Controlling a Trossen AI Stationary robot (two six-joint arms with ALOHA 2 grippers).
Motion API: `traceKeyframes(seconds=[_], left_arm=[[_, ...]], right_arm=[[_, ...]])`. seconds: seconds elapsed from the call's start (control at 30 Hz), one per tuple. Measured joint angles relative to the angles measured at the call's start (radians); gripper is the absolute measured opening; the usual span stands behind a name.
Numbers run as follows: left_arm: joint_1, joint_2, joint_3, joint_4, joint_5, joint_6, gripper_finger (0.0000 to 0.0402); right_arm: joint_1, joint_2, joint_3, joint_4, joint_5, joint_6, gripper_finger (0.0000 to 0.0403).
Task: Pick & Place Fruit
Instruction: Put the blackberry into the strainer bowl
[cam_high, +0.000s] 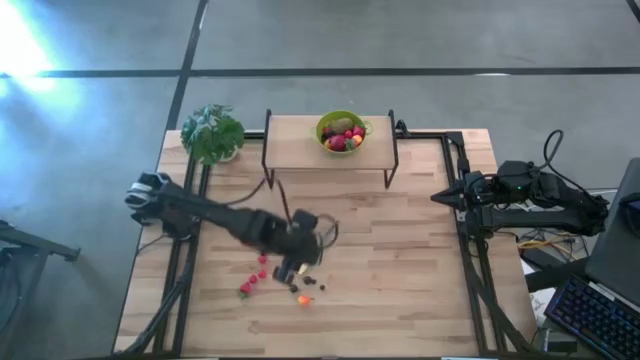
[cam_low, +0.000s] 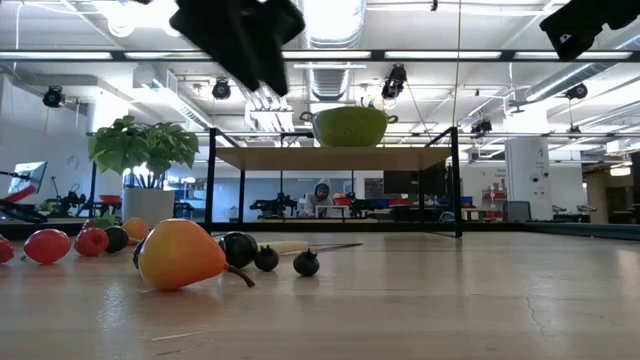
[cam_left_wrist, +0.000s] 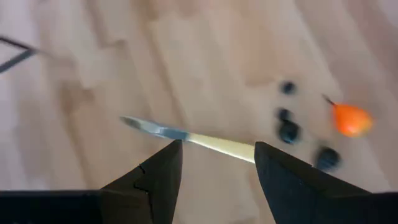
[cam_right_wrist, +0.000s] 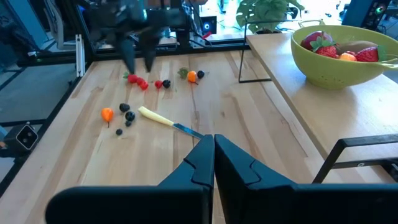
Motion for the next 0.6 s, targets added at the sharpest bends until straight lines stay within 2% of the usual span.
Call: traceKeyframes(seconds=[0.13,0.3,0.47,0.6], left_arm=[[-0.081,0.000,-0.066,0.024,0.000,-0.035,0.0206],[-0.144,0.000,-0.159,0.139,0.001,-0.101,0.0206],[-0.184,0.000,-0.258,0.261,0.071,-0.114,0.0206],[-0.204,0.000,-0.314,0.334,0.086,-0.130,0.0206]], right_arm=[[0.000,0.000,0.000,0.000,0.000,0.000,0.0008],[0.000,0.000,0.000,0.000,0.000,0.000,0.0008],[0.000,0.000,0.000,0.000,0.000,0.000,0.0008],[0.000,0.000,0.000,0.000,0.000,0.000,0.0008]])
